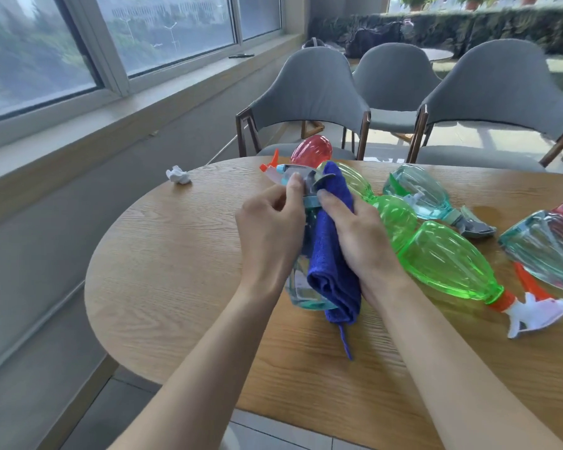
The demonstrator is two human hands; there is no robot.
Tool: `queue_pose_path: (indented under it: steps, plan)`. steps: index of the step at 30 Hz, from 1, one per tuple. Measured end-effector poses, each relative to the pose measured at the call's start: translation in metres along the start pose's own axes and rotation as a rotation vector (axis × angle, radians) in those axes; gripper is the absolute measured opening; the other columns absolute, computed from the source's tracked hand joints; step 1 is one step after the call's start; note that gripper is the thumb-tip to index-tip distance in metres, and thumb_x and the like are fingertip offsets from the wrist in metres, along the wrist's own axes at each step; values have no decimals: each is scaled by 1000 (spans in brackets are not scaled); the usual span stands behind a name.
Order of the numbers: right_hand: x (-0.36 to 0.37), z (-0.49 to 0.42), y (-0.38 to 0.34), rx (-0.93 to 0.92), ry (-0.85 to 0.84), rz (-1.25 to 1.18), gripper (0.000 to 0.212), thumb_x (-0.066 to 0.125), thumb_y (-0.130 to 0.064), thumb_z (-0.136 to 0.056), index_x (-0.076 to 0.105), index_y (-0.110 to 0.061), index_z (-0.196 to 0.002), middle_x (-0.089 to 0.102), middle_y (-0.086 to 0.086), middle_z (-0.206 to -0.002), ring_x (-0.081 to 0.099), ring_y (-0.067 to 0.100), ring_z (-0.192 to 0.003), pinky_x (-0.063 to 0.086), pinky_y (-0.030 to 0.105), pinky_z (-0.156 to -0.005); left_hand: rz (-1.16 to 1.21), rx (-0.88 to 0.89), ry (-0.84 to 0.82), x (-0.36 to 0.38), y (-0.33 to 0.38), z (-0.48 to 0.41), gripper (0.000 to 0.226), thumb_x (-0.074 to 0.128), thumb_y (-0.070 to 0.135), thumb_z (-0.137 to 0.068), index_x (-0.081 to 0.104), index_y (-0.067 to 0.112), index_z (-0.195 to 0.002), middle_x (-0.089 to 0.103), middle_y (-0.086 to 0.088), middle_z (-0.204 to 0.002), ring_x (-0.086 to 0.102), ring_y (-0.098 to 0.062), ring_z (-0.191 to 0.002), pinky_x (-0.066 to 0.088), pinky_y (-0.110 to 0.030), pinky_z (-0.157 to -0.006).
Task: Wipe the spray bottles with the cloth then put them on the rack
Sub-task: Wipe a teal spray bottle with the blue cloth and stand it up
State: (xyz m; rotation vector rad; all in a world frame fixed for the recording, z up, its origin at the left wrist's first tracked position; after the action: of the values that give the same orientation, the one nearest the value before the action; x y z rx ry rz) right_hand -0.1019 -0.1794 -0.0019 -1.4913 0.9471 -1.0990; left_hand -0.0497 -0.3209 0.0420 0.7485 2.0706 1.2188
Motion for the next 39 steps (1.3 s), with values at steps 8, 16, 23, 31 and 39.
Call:
queue_pose_path:
  steps: [8,16,23,31,39]
  plan:
    - [4,4,-11,-144,14,69,13,59,-31,-110,71,-29,-113,76,-9,-89,71,13,-87,56,41,-88,182,-98,-172,18,-3,19,39,63,44,-86,81,24,-115,67,9,-106,66,-1,-89,54,-25,-83]
    - [2,1,22,76,3,-15,17,62,-33,-105,54,-22,-114,70,0,-88,68,20,-82,56,49,-85,172,-185,-189,8,-30,6,36,77,49,-94,76,29,-124,71,13,-119,72,-13,-112,61,-40,-96]
    - [5,-4,17,-41,-79,273,11,65,-37,-106,73,-31,-107,78,1,-103,74,24,-98,55,47,-98,162,-275,-93,-9,-49,-5,41,75,53,-87,74,34,-122,74,13,-113,74,-13,-107,59,-49,-102]
    - [-18,5,-18,-239,175,191,6,70,-31,-103,66,-30,-107,77,-2,-94,75,15,-83,61,35,-75,198,-86,-184,10,-19,1,22,66,36,-107,69,31,-128,72,12,-114,74,-3,-95,60,-20,-73]
    - [21,26,-18,-315,-127,316,32,69,-28,-104,72,-26,-136,66,-17,-141,58,2,-134,45,32,-115,412,-248,-35,-1,-35,-9,18,65,31,-105,77,18,-106,80,-9,-100,78,-32,-98,58,-64,-97]
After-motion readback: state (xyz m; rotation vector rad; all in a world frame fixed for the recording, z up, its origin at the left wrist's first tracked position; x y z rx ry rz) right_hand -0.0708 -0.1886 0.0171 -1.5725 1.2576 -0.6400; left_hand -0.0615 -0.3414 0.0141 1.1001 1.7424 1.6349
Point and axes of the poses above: each hand's wrist, its own z-axis away from the middle knuckle, its own x-axis out of the palm, y = z × x, the point moved 10 cm from there along -z, towards the middle knuckle
